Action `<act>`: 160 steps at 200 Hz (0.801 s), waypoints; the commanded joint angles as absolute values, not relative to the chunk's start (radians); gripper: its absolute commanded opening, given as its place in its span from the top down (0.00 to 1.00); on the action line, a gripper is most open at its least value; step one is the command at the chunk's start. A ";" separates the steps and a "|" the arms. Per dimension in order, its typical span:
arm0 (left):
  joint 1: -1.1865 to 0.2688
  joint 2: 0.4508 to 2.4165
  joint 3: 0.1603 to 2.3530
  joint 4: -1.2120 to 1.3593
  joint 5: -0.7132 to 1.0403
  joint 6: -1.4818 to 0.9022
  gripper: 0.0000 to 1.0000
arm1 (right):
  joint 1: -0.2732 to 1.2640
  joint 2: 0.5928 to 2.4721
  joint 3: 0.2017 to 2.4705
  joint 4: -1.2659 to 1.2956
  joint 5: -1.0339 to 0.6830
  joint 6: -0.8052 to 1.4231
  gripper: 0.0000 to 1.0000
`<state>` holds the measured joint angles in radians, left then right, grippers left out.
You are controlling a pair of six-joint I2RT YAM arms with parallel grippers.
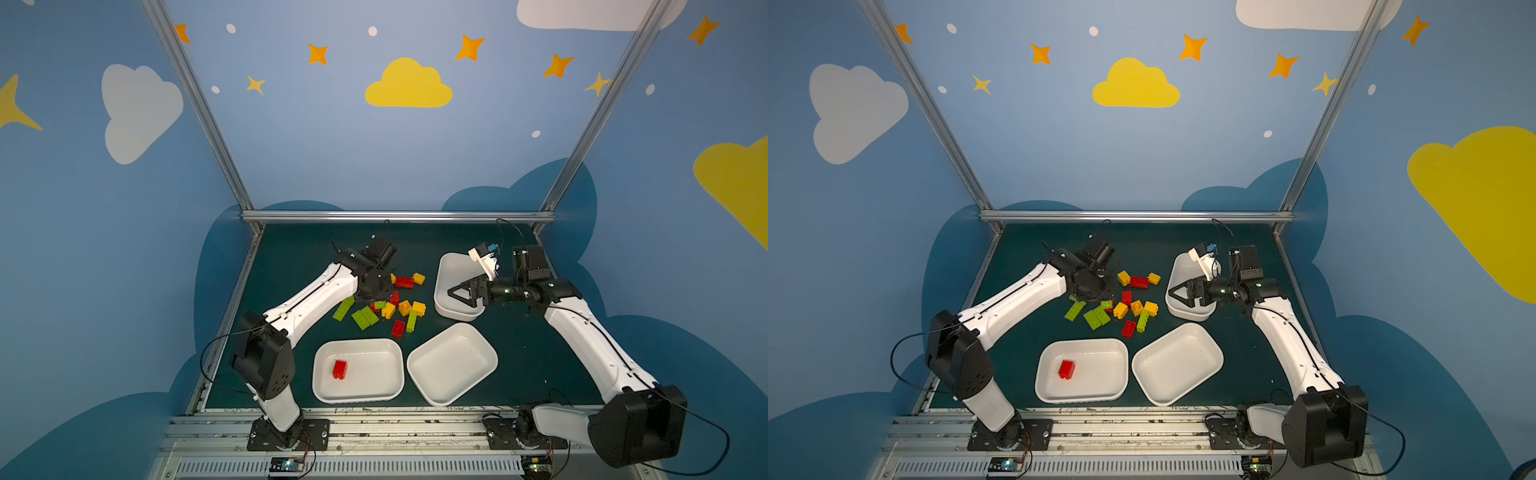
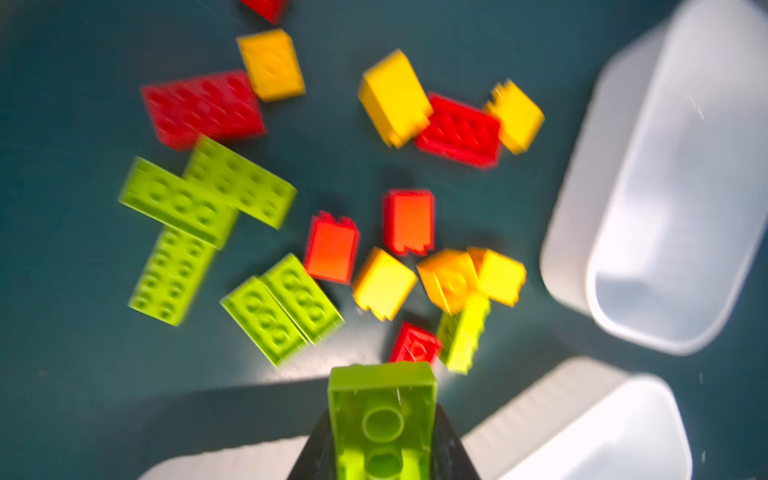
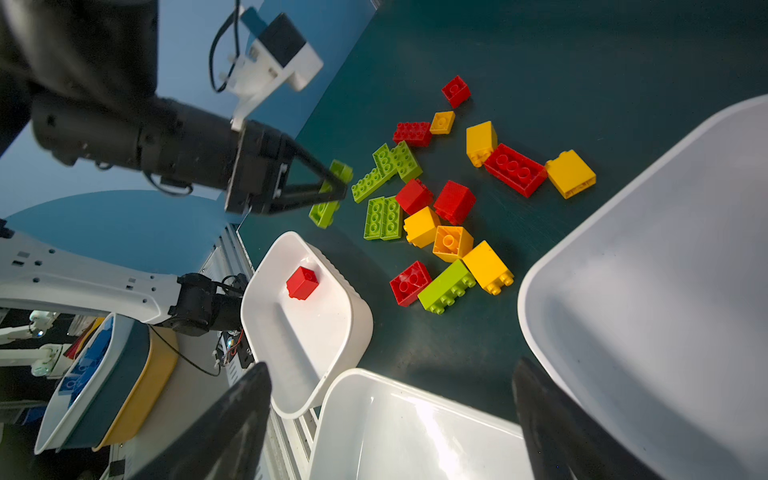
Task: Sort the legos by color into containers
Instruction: 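Carry the lime-green brick with the left gripper and drop it into the middle bin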
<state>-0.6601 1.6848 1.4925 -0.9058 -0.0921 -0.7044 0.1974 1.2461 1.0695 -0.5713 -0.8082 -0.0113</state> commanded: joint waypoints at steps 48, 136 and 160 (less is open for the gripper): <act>-0.959 1.734 1.448 -0.813 -0.018 -0.716 0.72 | 0.102 1.189 1.014 -0.637 -0.784 -0.031 0.11; -1.086 1.815 1.360 -0.744 0.029 -0.671 0.71 | 0.055 1.178 1.015 -0.666 -0.781 -0.050 0.11; -1.092 1.828 1.337 -0.726 0.034 -0.669 0.65 | 0.057 1.178 1.008 -0.664 -0.784 -0.049 0.11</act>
